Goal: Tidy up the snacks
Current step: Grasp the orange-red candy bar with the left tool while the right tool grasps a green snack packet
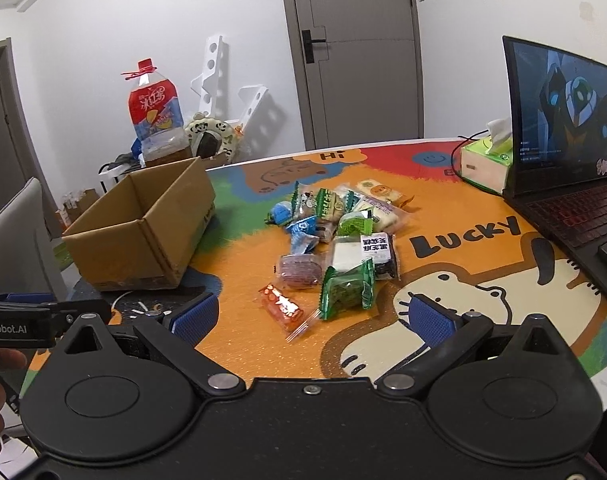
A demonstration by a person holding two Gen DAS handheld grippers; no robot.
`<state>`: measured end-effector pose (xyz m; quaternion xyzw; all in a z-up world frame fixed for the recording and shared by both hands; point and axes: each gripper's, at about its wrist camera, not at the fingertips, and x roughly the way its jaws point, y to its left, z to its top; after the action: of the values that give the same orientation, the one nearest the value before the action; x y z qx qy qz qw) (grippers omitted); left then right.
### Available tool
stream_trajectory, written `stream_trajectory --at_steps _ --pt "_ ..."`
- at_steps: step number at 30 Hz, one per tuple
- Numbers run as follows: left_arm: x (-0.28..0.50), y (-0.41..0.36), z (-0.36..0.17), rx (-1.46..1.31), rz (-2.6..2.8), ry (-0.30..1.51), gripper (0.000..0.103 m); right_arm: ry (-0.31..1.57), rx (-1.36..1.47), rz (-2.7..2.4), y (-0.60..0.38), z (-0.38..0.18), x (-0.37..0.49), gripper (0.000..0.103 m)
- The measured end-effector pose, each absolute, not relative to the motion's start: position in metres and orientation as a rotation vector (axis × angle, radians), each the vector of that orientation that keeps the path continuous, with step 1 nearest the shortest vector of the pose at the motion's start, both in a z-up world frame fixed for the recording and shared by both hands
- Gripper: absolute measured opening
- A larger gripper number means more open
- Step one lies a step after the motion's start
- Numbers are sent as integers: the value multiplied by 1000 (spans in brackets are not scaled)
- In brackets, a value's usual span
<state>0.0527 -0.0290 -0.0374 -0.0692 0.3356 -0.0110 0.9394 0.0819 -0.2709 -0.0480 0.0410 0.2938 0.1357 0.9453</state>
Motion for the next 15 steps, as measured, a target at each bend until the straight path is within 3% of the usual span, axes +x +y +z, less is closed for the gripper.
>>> stream_trajectory --at_steps 9,15 --pt "80 -44 -51 -178 -65 702 100 606 110 255 -285 -63 103 101" --pt "96 -54 -59 -182 -71 715 100 616 130 257 -292 -73 120 92"
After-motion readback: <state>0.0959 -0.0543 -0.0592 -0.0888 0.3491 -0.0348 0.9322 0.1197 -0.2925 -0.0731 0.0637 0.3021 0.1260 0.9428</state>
